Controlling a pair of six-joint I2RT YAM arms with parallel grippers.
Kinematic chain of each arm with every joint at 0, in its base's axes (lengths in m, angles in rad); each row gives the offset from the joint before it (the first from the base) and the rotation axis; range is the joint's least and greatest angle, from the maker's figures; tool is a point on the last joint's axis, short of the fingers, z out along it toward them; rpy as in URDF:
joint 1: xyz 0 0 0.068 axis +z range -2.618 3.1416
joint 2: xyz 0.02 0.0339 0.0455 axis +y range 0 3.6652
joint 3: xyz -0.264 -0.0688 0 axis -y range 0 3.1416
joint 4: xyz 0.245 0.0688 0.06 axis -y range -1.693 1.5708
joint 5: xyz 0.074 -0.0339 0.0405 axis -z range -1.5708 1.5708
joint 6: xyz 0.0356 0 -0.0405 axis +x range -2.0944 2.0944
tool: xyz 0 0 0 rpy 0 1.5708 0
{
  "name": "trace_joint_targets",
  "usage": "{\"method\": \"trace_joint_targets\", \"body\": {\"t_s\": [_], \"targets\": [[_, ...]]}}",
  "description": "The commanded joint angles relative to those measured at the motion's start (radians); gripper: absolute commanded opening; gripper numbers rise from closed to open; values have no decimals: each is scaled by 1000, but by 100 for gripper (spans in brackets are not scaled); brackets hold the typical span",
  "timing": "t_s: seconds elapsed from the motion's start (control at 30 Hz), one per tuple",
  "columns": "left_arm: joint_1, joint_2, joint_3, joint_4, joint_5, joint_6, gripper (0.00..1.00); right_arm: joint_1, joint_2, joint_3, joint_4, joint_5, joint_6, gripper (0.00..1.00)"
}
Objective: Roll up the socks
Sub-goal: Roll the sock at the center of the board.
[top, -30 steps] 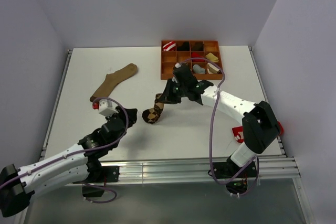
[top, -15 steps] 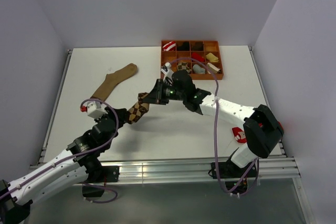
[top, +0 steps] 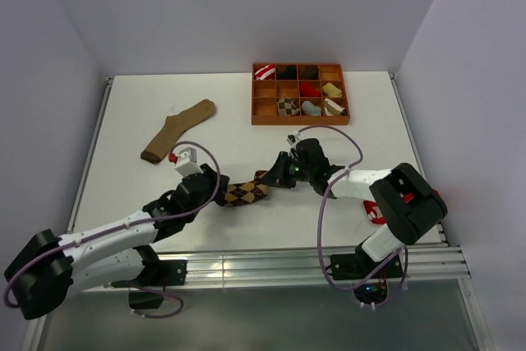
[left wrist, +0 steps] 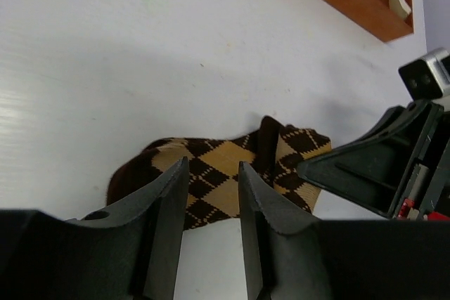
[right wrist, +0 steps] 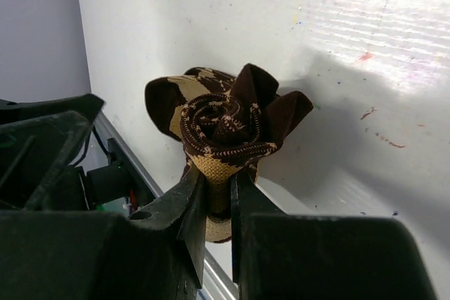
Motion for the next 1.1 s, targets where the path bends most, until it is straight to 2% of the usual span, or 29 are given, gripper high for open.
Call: {"method": "trace_joint_targets", "body": {"t_s": [0.0,0.17,0.47,0.77,0.93,1.07], "targets": [[4,100,8,206,115,12,39,-18,-22,-4,18,16,-57,0],[4,277,22,298,143,-7,35,-36,-8,-10,-23,25,-73,0],[4,505,-2,322,111,-120,20,-61,-23,10,-210,102,-149,0],[22,560,-21,303,82,-154,15,-102,-94,-1,-353,194,-172,0],[22,565,19,306,93,-91,15,-101,-69,64,-485,273,-181,0],[19,565,57,372,138,-15,19,-73,-6,157,-589,330,-198,0]]}}
